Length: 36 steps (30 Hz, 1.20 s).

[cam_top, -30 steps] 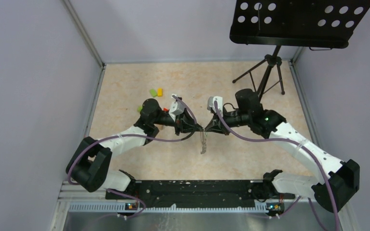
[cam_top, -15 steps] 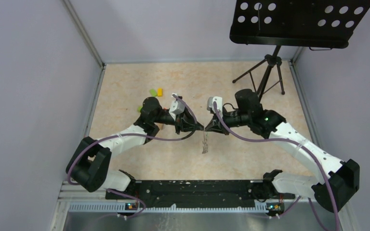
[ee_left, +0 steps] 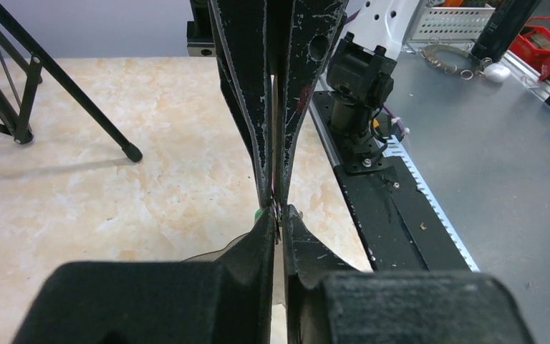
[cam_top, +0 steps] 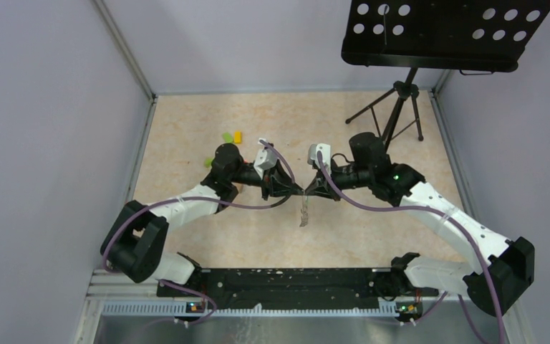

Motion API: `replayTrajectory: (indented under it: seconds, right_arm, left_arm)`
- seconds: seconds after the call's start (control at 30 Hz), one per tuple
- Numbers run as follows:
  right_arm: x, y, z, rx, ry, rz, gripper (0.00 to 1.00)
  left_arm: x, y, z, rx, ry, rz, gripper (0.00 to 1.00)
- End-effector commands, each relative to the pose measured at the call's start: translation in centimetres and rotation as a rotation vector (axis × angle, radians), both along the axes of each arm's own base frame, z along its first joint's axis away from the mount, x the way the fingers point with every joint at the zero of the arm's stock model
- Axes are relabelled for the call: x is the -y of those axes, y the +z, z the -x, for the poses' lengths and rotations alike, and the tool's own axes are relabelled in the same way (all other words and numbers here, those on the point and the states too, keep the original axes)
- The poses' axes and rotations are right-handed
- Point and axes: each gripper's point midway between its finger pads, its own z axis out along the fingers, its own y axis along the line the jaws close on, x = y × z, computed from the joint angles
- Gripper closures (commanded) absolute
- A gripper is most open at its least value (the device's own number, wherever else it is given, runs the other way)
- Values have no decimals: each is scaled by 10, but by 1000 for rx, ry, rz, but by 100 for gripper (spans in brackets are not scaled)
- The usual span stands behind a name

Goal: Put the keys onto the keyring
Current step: Adjust the key on the keyring.

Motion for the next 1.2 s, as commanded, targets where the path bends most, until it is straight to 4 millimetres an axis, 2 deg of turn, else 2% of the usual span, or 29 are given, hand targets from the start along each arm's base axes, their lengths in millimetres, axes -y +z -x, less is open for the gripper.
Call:
replayTrajectory:
  seconds: [0.0, 0.2, 0.5, 0.77, 0.97, 1.17]
  right_arm:
    - [-8, 16, -3, 49, 20, -40, 100]
    - [-7, 13, -3, 47, 19, -34, 100]
    - [-7, 17, -2, 49, 23, -46, 100]
    - [-6, 19, -3, 65, 6, -52, 100]
    - [-1, 15, -6, 81, -25, -41, 84]
    - [2, 12, -6, 84, -38, -30, 75]
  left_arm:
    - [3, 16, -2, 47, -18, 38, 89]
    - [3, 18, -1, 51, -20, 44, 87]
    - [2, 15, 0, 38, -22, 38, 100]
    - [3, 19, -5, 17, 7, 20, 100]
    - [3, 25, -7, -9, 28, 10, 100]
    - [2, 28, -6, -19, 32, 13, 100]
